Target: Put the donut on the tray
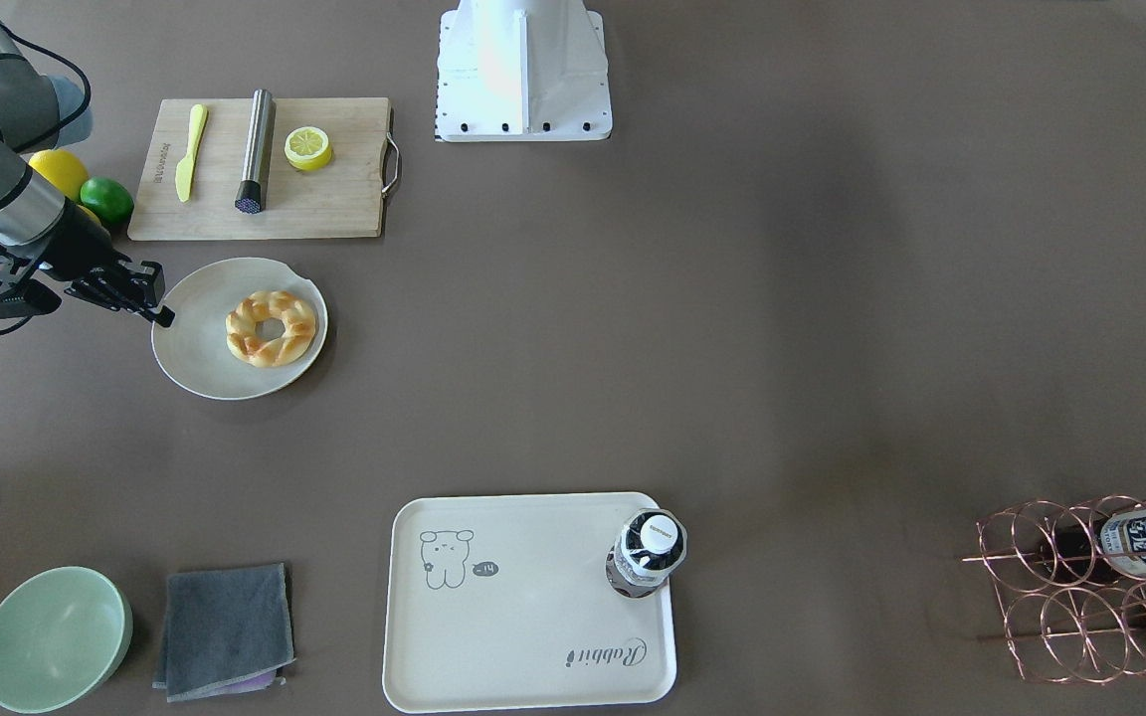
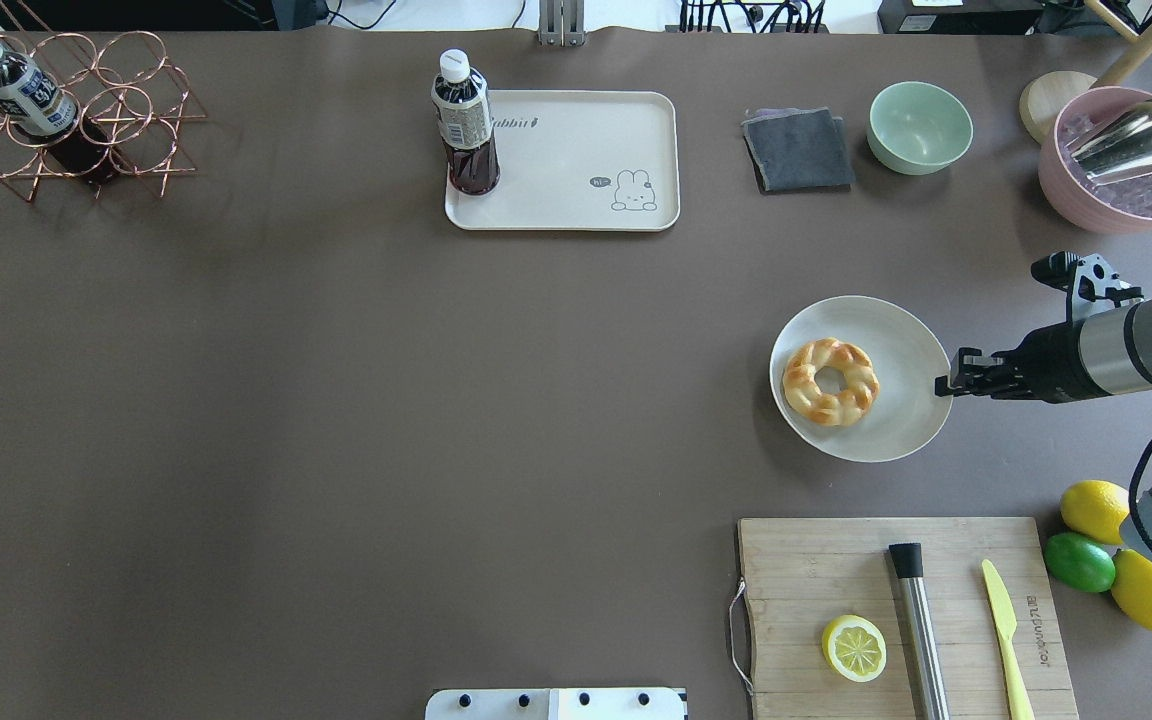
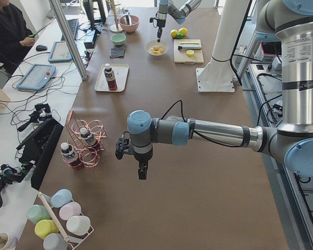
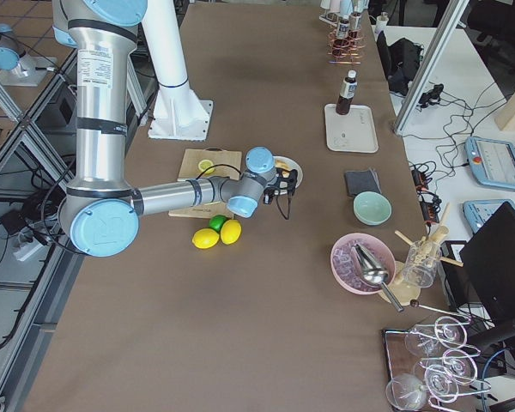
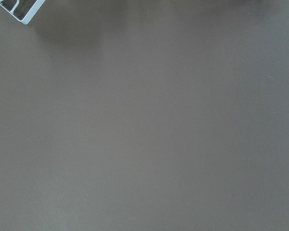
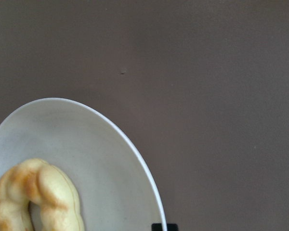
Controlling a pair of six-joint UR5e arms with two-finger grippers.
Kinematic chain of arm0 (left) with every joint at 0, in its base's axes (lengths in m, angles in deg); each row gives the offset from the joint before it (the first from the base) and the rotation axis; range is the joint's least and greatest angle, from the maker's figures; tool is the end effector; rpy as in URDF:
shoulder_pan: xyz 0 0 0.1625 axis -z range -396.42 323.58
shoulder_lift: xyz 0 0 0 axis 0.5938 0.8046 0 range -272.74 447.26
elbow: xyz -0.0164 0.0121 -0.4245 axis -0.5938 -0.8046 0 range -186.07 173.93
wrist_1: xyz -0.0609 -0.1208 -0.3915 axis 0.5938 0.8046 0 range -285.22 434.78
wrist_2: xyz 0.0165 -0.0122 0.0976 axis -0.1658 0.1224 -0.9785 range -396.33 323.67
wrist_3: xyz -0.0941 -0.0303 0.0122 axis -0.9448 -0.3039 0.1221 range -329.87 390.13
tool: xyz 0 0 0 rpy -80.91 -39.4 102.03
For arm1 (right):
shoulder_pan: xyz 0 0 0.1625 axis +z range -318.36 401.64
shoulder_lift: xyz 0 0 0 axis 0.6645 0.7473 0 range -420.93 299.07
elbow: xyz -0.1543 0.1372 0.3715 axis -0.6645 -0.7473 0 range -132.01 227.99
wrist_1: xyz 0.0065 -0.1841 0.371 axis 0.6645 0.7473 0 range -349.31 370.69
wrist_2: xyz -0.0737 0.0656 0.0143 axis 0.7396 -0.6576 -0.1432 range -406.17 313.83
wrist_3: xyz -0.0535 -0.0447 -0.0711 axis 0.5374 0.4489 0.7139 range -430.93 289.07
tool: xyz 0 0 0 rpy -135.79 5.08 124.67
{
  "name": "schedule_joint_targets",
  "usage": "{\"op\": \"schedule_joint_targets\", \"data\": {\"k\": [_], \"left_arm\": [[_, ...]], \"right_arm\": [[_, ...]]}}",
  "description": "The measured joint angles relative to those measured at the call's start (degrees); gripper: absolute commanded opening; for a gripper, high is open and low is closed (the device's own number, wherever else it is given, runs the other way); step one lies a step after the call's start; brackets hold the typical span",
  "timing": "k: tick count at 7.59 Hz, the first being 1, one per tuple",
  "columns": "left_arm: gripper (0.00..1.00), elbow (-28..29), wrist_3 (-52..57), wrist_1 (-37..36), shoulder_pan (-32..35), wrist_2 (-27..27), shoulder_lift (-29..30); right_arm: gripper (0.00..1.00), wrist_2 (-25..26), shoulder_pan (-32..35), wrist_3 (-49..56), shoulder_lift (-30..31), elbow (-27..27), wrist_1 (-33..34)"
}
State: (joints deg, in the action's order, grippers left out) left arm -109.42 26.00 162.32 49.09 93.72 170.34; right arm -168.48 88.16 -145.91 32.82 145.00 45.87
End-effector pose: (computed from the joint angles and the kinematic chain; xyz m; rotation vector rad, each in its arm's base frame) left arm -0.0344 -0.4474 0.6096 0.0139 0.7018 0.0302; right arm -0.2777 -0.4091 0.5242 0.0621 -1.1080 0.2066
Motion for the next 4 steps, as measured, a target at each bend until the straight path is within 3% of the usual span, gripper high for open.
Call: {"op": "schedule_joint_targets", "data": {"k": [2,4], "left_arm": [[0.98,-0.05,-0.04,0.00,0.00,-0.70,0.12],[0.98,-0.08,-0.08,0.01,0.00,-1.34,0.31]], "right_arm": [[0.00,-3.98,3.46,-2.07,-0.73,0.89,0.09],[0.00,-4.91,5.92,-3.72,-3.84,-1.44,0.15]]}}
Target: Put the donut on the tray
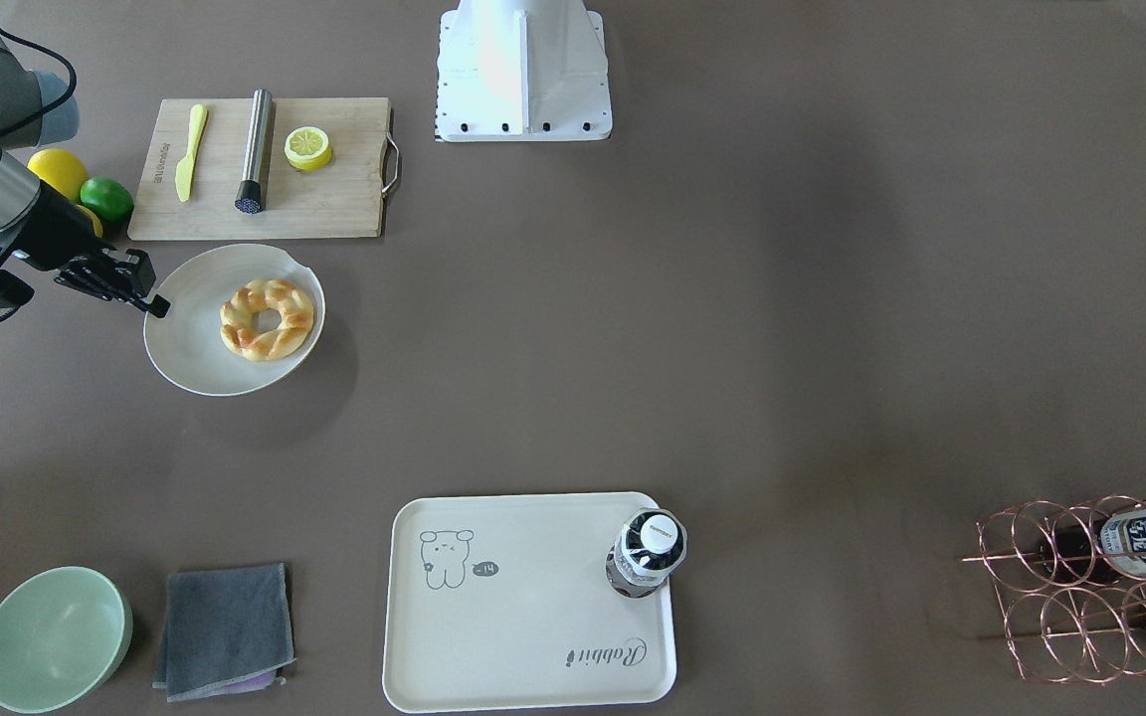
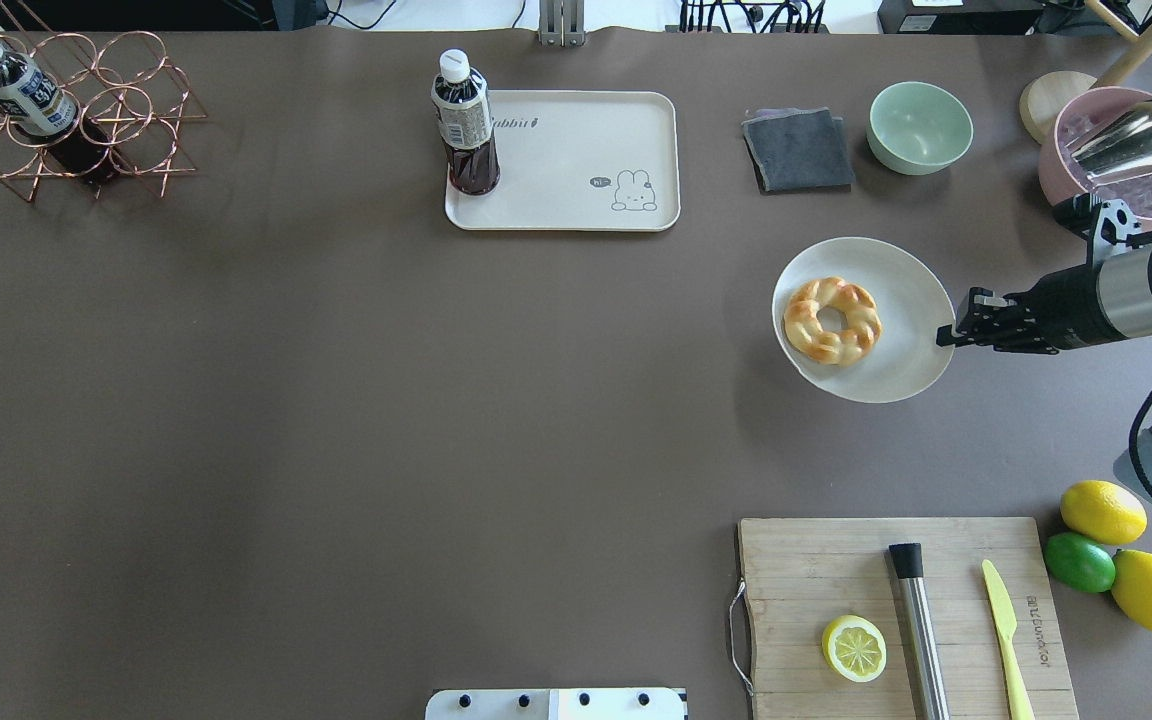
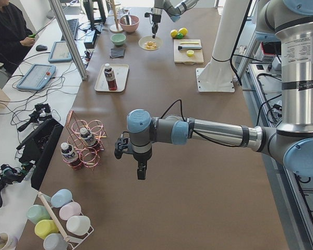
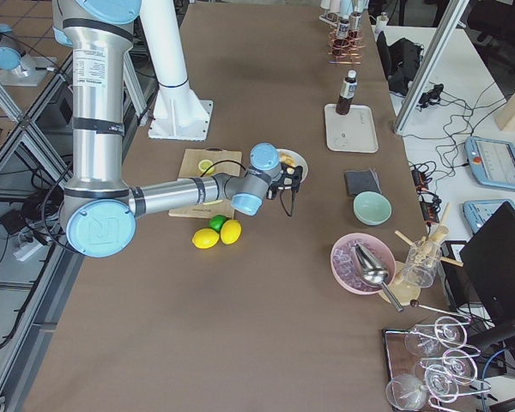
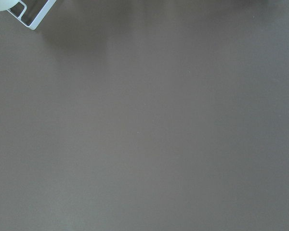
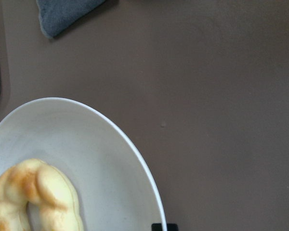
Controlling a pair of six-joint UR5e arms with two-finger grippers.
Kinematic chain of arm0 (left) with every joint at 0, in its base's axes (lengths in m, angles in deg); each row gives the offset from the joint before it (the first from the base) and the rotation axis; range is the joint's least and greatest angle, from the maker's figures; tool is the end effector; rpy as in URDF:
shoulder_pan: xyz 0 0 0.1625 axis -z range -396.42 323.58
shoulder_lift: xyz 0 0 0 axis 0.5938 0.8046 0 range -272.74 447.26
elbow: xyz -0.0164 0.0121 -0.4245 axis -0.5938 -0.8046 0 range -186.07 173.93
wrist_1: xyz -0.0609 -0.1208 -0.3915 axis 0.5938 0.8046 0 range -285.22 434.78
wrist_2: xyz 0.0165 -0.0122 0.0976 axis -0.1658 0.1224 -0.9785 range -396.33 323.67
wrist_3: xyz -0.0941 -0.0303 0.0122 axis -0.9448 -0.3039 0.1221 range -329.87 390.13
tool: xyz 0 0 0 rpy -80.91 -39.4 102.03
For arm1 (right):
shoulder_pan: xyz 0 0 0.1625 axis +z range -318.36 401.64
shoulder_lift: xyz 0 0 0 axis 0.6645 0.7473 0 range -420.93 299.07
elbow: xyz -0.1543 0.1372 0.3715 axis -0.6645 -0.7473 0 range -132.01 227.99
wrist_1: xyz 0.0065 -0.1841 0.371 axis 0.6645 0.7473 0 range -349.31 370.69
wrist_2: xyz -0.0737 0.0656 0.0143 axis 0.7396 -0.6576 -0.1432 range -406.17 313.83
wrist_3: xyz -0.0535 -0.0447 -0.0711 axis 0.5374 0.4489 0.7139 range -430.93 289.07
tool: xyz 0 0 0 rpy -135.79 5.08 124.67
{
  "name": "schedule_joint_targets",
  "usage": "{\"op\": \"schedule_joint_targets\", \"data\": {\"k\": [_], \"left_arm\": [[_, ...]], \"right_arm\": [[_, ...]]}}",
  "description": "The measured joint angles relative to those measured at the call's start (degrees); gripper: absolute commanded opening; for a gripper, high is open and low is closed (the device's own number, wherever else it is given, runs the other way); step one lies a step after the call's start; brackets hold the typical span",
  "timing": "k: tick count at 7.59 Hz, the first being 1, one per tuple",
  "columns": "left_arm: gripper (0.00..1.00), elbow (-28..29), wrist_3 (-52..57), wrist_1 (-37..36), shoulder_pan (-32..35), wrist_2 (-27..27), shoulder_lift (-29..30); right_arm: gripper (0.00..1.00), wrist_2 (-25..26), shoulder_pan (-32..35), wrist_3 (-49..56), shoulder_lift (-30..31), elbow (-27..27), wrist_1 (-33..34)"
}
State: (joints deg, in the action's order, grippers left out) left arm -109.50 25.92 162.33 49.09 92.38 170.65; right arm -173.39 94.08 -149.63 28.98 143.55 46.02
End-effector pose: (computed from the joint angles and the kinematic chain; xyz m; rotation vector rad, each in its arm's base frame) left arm -0.0360 -0.4501 0.6080 0.0220 0.6790 0.0304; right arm -0.2526 -0.4481 0.5016 0.0361 -1.1698 0.2929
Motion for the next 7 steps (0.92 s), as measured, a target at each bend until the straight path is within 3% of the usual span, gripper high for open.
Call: {"op": "schedule_joint_targets", "data": {"k": [5,7], "left_arm": [[0.98,0.46,-0.01,-0.03,0.00,-0.13,0.75],[0.98,0.98,-0.01,-0.10,0.00,-0.13,1.16]], "right_arm": [[0.00,0.38,2.28,-9.30,-22.10,-17.41,0.43],[0.00,1.45,2.69,-9.97,-31.47,-24.51,5.21]]}}
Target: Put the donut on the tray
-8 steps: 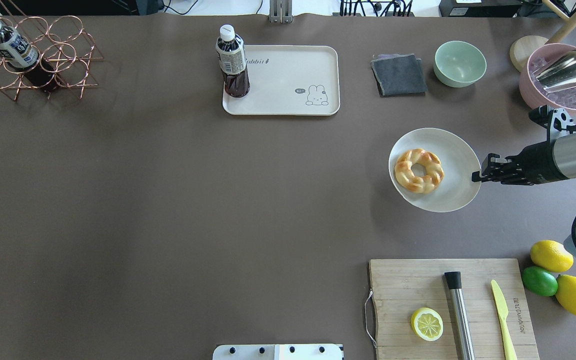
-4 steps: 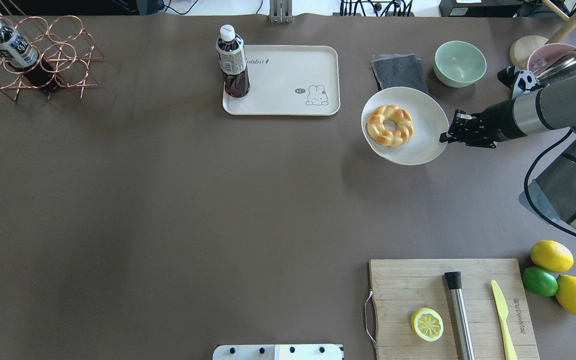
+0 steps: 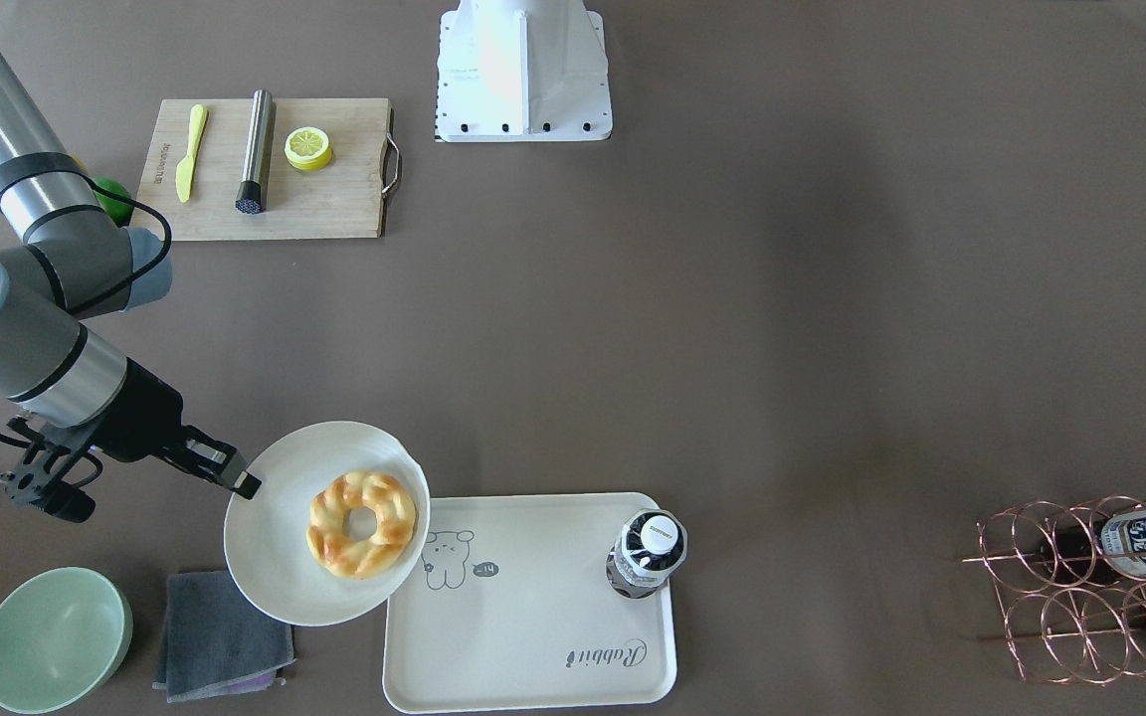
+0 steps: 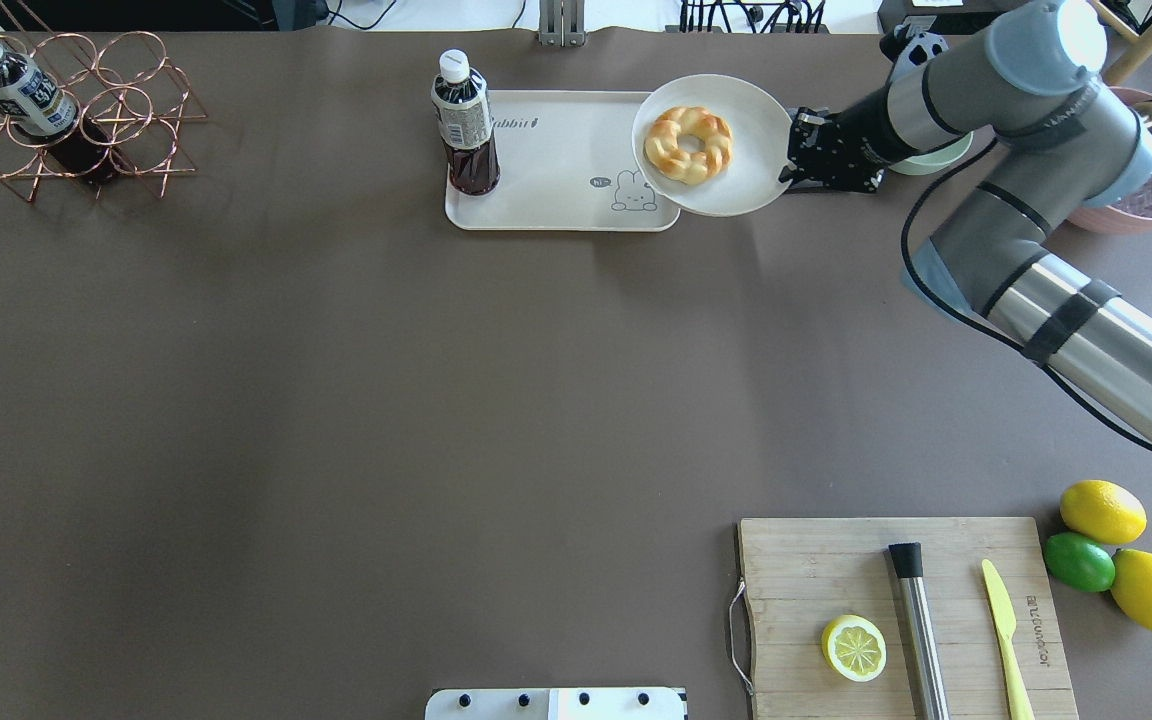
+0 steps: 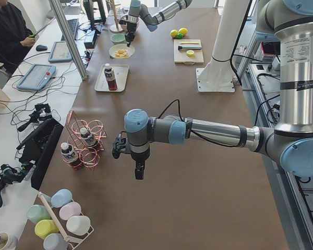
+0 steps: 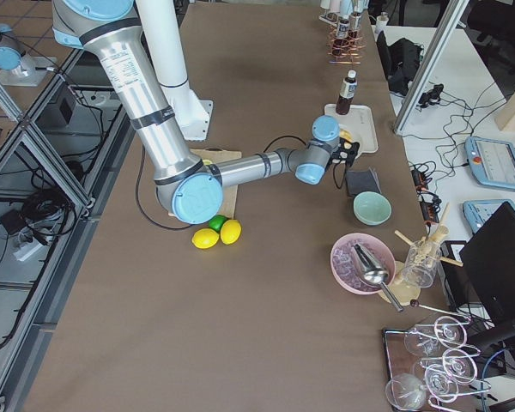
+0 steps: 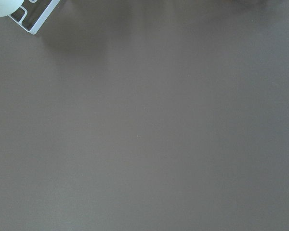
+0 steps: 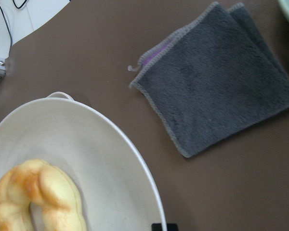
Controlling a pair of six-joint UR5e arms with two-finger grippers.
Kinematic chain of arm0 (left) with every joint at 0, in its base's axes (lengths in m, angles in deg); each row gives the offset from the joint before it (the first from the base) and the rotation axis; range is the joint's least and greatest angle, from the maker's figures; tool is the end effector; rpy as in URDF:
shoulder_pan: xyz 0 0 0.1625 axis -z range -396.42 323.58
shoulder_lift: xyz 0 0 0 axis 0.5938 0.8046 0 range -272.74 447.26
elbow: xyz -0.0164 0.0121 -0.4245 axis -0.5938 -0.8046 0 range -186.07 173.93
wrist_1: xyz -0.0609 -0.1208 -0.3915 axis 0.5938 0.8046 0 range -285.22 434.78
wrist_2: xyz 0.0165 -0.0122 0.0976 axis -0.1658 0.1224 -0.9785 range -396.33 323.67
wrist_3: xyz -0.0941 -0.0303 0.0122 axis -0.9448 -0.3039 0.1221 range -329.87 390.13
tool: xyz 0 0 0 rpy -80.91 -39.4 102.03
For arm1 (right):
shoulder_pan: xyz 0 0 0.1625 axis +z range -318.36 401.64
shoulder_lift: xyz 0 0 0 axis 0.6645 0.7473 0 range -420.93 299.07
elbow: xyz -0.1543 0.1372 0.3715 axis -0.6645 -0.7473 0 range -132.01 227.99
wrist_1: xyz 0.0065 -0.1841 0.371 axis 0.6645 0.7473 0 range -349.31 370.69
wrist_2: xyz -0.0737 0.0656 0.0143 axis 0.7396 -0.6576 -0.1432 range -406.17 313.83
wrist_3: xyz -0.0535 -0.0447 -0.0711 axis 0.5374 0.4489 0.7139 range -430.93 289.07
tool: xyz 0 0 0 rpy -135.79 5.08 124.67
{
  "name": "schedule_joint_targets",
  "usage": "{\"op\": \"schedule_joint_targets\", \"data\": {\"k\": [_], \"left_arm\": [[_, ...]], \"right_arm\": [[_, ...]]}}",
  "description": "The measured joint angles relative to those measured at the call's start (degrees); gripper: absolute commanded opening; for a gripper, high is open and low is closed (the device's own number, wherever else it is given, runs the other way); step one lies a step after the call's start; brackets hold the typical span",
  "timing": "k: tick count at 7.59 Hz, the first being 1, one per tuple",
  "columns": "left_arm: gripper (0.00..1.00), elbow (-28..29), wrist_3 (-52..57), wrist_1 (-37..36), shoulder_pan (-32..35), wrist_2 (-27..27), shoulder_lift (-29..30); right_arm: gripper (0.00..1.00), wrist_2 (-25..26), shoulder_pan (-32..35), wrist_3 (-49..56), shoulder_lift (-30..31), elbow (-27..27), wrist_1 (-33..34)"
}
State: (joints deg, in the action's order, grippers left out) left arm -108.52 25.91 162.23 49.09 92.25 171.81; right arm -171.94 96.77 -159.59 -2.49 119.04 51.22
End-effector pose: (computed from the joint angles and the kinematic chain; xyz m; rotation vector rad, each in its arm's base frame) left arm -0.0355 -0.4586 0.6077 0.0235 0.6768 0.0306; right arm -0.3520 -0.6363 0.3888 0.0005 -1.1949 0.4884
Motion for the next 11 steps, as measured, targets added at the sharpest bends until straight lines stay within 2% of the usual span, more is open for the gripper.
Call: {"op": "schedule_joint_targets", "data": {"k": [2,4,6,8,10,11], "left_arm": [[0.98,0.40,-0.11,-0.13,0.00,0.07,0.39],[0.98,1.24,-0.16,-0.16,0.00,0.08,1.14],[0.98,2.68,-0.17,-0.22,0.00,0.01,2.78],[0.98,4.54,-0.22,-0.25,0.00,0.00,5.02],[0.98,5.22,-0.25,-0.22,0.00,0.00,5.77],[0.98,5.29,-0.26,-0.19,0.00,0.00,5.84]], "right_arm": [[0.00,3.45,-1.36,0.12,-10.12,-7.03,6.57],[0.00,7.01,-3.56,0.15,-18.18,-15.84,7.21],[0.00,10.00,-6.14,0.15,-21.27,-22.01,2.24],[0.00,11.18,-7.22,0.05,-22.55,-24.36,0.35],[0.99,11.40,-7.28,0.03,-23.03,-24.91,0.04],[1.00,11.48,-7.26,0.05,-23.08,-24.96,0.00]]}}
